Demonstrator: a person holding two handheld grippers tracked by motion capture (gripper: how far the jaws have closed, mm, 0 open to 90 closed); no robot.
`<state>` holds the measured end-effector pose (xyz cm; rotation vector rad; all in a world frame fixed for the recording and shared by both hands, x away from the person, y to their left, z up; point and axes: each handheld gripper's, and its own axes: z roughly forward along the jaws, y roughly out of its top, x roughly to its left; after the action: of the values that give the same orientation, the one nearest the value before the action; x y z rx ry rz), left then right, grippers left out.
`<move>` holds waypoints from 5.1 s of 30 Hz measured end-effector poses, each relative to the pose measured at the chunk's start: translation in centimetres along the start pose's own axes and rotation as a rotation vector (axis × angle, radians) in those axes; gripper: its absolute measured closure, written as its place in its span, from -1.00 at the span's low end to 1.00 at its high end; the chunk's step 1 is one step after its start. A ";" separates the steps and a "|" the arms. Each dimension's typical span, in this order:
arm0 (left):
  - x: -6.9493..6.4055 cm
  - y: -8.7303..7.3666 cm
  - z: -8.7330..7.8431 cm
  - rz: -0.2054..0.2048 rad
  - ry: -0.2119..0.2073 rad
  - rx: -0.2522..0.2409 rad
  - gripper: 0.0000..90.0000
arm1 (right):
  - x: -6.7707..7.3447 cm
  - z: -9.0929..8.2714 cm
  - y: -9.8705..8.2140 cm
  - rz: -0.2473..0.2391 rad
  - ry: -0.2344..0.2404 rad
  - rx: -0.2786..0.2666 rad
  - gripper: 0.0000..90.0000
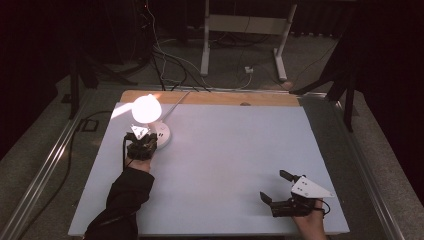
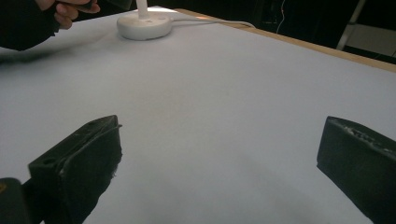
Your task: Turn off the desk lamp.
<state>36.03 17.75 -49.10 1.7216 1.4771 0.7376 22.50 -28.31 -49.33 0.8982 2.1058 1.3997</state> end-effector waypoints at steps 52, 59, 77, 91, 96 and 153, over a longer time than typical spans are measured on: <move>0.7 -0.8 2.1 0.029 -0.032 0.043 1.00 | 0.0 0.1 -0.1 -0.001 0.000 0.008 -1.00; 0.6 -0.9 2.1 0.043 -0.025 0.034 1.00 | 0.0 0.1 -0.1 -0.003 -0.001 0.009 -1.00; 0.8 0.6 0.7 0.021 -0.042 0.010 1.00 | 0.0 0.1 0.0 -0.003 -0.001 0.008 -1.00; 1.0 0.0 1.3 0.032 -0.042 0.025 1.00 | 0.0 0.1 -0.1 -0.003 0.001 0.011 -1.00; 0.8 -0.3 1.7 0.045 -0.050 0.038 1.00 | 0.0 0.1 -0.1 -0.005 0.001 0.012 -1.00; 1.2 0.5 0.5 0.040 -0.066 -0.006 1.00 | 0.1 0.2 -0.1 -0.006 0.003 0.016 -1.00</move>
<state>36.96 18.83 -48.98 1.7589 1.3983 0.6987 22.55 -28.19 -49.45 0.8963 2.1227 1.3840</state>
